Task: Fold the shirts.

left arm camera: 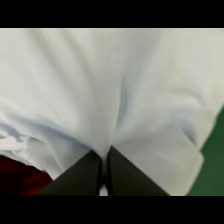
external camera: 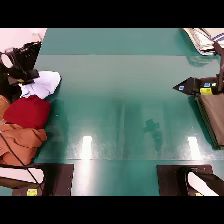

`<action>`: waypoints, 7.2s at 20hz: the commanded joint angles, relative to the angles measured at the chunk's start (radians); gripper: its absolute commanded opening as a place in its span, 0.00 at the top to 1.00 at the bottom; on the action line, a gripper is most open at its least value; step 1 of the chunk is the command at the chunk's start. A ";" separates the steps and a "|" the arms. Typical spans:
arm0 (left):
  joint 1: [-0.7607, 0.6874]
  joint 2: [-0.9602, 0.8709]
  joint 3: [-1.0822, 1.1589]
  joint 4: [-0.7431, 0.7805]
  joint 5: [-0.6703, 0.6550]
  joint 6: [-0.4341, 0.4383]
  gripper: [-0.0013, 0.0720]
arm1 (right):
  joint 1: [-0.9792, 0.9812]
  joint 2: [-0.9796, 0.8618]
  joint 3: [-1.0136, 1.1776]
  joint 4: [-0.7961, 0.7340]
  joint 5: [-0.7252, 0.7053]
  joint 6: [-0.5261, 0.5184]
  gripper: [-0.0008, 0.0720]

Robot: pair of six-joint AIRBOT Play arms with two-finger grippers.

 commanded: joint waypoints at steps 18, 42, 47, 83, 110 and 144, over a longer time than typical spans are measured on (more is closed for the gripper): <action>-0.950 0.425 0.103 -0.034 0.031 -0.163 0.95 | -0.235 0.000 0.556 -0.001 -0.019 -0.001 0.97; -0.473 0.030 -0.291 -0.364 -0.015 0.153 0.02 | -0.131 0.000 0.442 -0.002 0.033 -0.001 0.97; -0.473 -0.014 -0.287 -0.485 0.078 0.215 0.52 | -0.130 0.000 0.435 -0.005 0.091 -0.001 0.97; -0.473 0.323 0.223 -0.203 -0.037 0.216 0.95 | 0.193 -0.110 0.064 -0.157 -0.181 -0.011 0.97; -0.473 0.544 0.105 -0.198 -0.369 0.249 0.95 | 0.048 -0.228 0.629 -0.169 0.335 0.100 0.97; -0.268 0.459 -0.676 -0.153 -0.176 0.069 0.39 | -0.006 -0.219 0.107 -0.313 0.105 -0.020 0.49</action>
